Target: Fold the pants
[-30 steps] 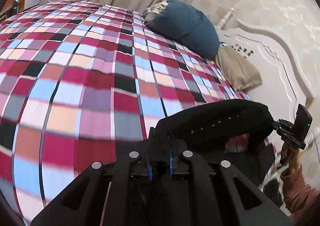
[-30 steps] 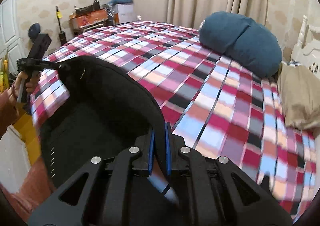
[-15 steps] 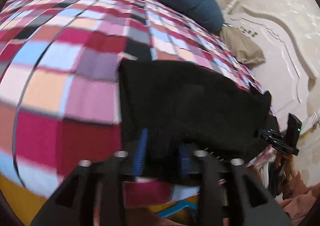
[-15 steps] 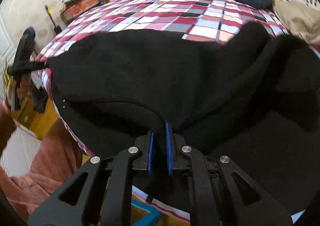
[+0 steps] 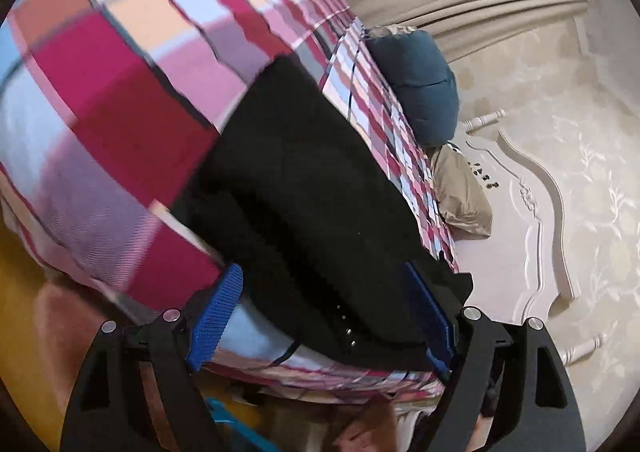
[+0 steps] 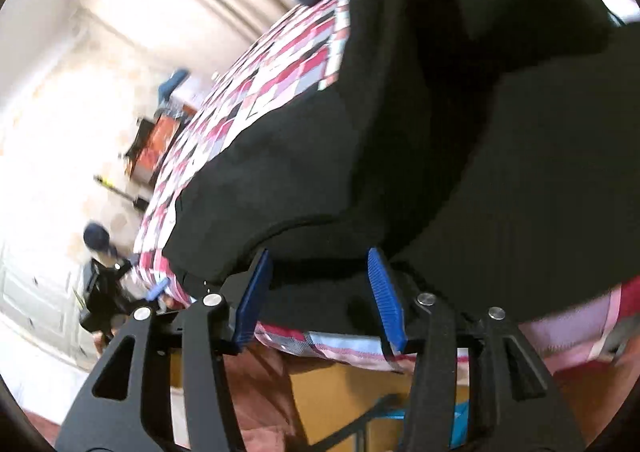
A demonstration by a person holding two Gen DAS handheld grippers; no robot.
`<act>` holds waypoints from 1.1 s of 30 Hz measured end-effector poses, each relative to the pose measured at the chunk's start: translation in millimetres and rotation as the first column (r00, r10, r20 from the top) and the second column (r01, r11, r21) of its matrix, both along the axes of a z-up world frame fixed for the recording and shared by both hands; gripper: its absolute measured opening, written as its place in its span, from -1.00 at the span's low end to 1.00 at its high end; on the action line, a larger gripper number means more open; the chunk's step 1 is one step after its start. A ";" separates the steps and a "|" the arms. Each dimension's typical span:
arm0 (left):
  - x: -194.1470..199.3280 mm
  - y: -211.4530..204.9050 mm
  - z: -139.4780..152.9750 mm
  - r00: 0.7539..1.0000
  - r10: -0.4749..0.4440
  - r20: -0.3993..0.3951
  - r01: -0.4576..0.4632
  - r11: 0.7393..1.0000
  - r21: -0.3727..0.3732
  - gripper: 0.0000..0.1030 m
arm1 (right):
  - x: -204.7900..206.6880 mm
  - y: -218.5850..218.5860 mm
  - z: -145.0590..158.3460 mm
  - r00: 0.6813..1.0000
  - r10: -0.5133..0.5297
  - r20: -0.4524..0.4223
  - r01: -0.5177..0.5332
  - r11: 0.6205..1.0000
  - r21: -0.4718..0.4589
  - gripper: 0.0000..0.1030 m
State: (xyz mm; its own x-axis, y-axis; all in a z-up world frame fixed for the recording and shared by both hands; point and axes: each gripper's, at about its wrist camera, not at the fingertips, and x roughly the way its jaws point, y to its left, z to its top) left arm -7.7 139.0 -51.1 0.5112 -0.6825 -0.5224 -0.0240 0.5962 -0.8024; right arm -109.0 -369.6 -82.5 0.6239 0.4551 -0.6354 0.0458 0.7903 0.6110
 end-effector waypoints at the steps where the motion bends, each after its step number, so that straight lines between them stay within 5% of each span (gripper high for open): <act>1: 3.1 -2.8 -2.0 1.000 0.016 -0.011 -0.016 1.000 0.000 0.56 | -2.4 -1.5 -3.3 1.000 -0.011 -0.007 0.011 1.000 0.016 -0.04; 9: 14.5 0.3 -1.2 0.988 0.146 -0.040 -0.146 0.989 0.021 0.55 | -6.5 -11.5 -25.4 0.997 -0.070 -0.030 0.075 0.974 0.214 0.05; 13: 20.6 0.1 -0.5 0.979 0.192 -0.063 -0.186 0.979 0.089 0.06 | -2.5 -14.2 -38.0 0.992 -0.113 -0.050 0.123 0.939 0.321 0.15; 20: 30.4 -8.8 6.6 0.973 0.224 -0.060 -0.208 0.957 0.204 -0.17 | 5.8 -8.5 -38.6 0.989 -0.133 -0.061 0.145 0.935 0.325 0.29; 27: 29.9 -30.3 20.7 0.985 0.170 0.025 -0.166 0.904 0.395 -0.26 | 9.6 -5.2 -22.8 0.975 -0.197 -0.104 0.219 0.937 0.272 0.29; 30: 38.5 -27.3 4.3 0.989 0.146 -0.025 -0.126 0.920 0.372 -0.26 | 19.0 -7.1 -27.0 0.966 -0.221 -0.137 0.251 0.931 0.265 0.29; 32: 38.9 -22.9 1.1 0.988 0.150 -0.034 -0.130 0.932 0.338 -0.26 | 25.4 -6.9 -29.1 0.965 -0.221 -0.140 0.249 0.939 0.236 -0.03; 33: 38.1 -18.6 1.4 0.987 0.159 -0.041 -0.138 0.940 0.310 -0.29 | 25.8 -8.1 -28.5 0.966 -0.222 -0.136 0.248 0.942 0.225 -0.36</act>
State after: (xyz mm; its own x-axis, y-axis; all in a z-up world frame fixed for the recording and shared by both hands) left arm 30.3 120.4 -49.7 0.5528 -0.4038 -0.7290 -0.1766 0.7982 -0.5760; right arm -83.2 -377.7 -111.1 0.6655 0.4500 -0.5955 0.2883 0.5809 0.7612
